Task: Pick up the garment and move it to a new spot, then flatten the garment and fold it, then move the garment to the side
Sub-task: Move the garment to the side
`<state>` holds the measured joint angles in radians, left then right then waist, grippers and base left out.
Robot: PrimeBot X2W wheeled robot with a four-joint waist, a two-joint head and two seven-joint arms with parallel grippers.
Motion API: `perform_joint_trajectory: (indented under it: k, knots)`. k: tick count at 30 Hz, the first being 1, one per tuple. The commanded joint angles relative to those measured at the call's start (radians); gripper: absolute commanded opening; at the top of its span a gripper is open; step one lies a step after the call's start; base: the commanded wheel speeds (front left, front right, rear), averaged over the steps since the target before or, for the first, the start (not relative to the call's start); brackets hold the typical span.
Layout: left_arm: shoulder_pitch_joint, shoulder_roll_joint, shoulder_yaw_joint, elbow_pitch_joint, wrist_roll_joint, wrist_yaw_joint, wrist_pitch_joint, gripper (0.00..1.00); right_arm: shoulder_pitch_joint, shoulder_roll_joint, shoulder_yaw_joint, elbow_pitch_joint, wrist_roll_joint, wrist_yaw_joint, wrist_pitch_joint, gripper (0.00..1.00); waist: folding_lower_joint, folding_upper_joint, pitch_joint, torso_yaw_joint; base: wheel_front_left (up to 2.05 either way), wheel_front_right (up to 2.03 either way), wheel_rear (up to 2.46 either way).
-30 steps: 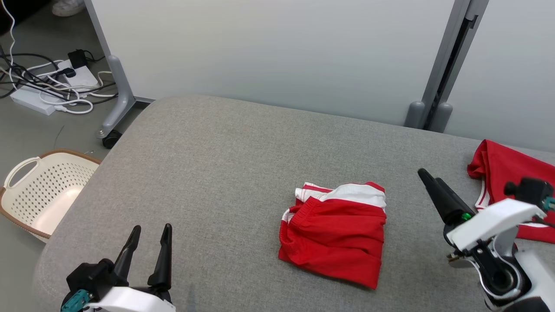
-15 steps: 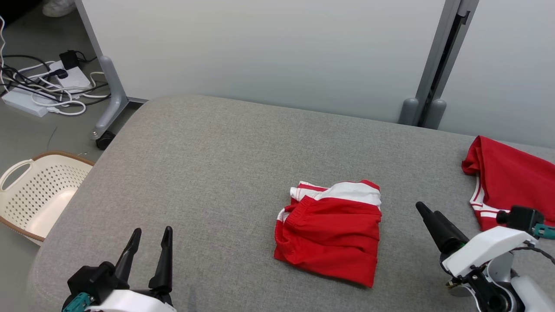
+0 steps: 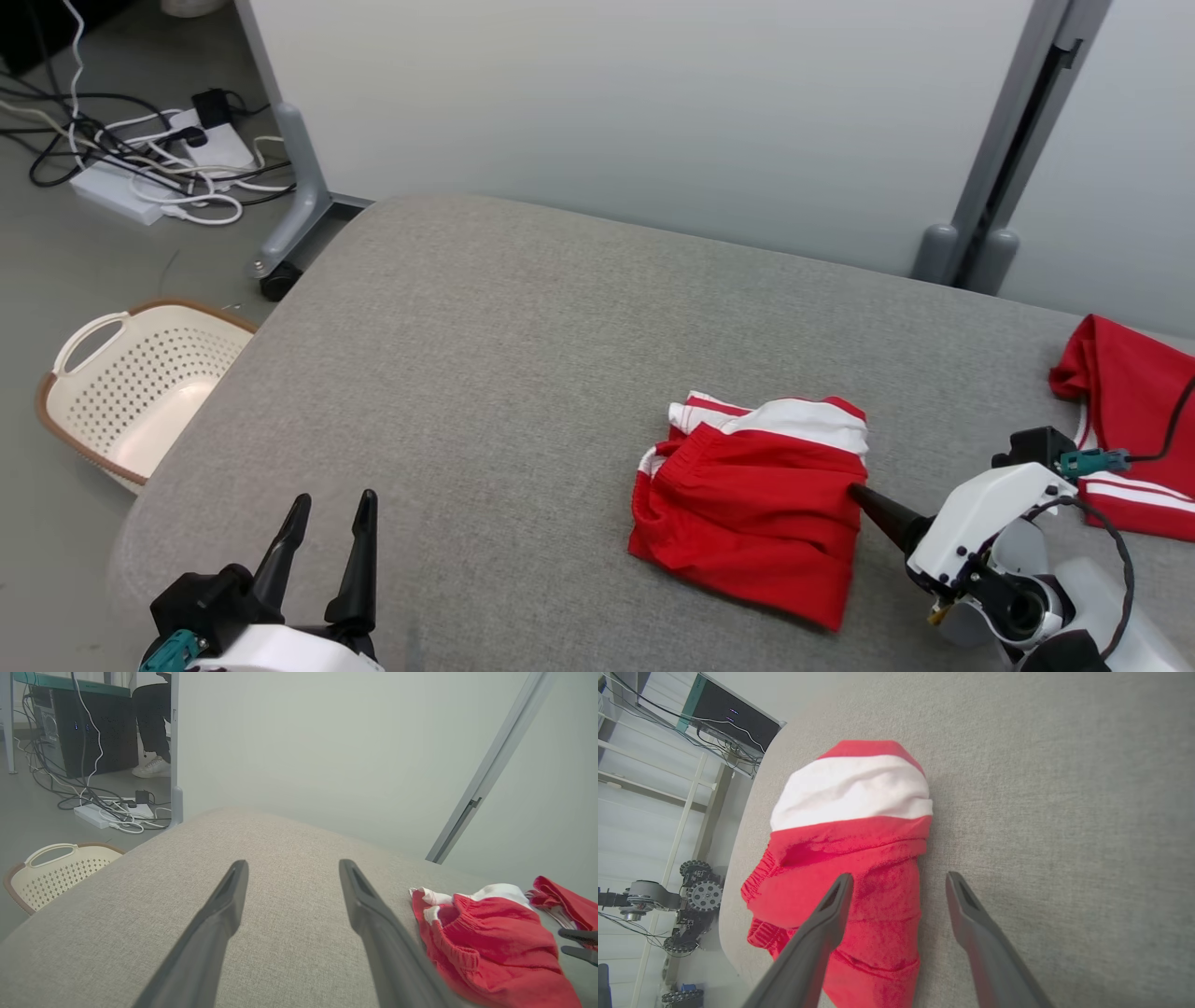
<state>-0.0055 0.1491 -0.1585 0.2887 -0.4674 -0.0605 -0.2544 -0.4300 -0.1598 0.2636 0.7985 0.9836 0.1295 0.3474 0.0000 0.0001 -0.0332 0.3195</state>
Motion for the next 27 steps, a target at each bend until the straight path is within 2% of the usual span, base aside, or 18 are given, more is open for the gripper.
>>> perform_joint_trajectory:
  k: [1,8,13,14,15,21,27]
  knots:
    - [-0.011,0.007,0.001,0.001,-0.003,0.002,0.001,1.0,-0.012,0.005,-0.005,0.023,0.003,0.002,0.014,1.0,0.0,-0.0001,0.002,0.014,0.0,0.0,0.0]
    - [-0.019,0.005,0.0,0.007,-0.01,0.001,-0.002,1.0,-0.032,0.03,-0.005,0.112,0.037,0.002,0.067,1.0,0.0,-0.0001,0.016,0.046,0.0,0.0,0.0]
    - [-0.028,0.003,-0.004,0.011,-0.008,-0.001,-0.004,1.0,-0.039,0.043,0.003,0.154,0.049,0.002,0.062,1.0,0.0,-0.0001,0.028,0.059,0.0,0.0,0.0]
    - [-0.028,0.004,-0.004,0.011,-0.008,-0.001,-0.004,1.0,-0.043,0.046,0.003,0.158,0.052,0.002,0.059,0.46,0.0,-0.0001,0.029,0.061,0.0,0.0,0.0]
    - [-0.029,0.004,-0.004,0.012,-0.007,0.0,-0.005,1.0,-0.047,0.048,0.002,0.159,0.059,0.002,0.055,0.02,0.0,-0.0001,0.03,0.063,0.0,0.0,0.0]
    - [-0.034,0.011,-0.004,0.012,-0.008,0.003,-0.006,1.0,-0.051,0.049,0.019,0.149,0.085,0.002,0.041,0.0,0.0,-0.0001,0.033,0.069,0.0,0.0,0.0]
    - [-0.034,0.013,-0.006,0.002,-0.005,0.008,-0.006,1.0,-0.054,0.028,0.055,0.074,0.097,0.002,-0.012,0.0,0.0,-0.0001,0.029,0.062,0.0,0.0,0.0]
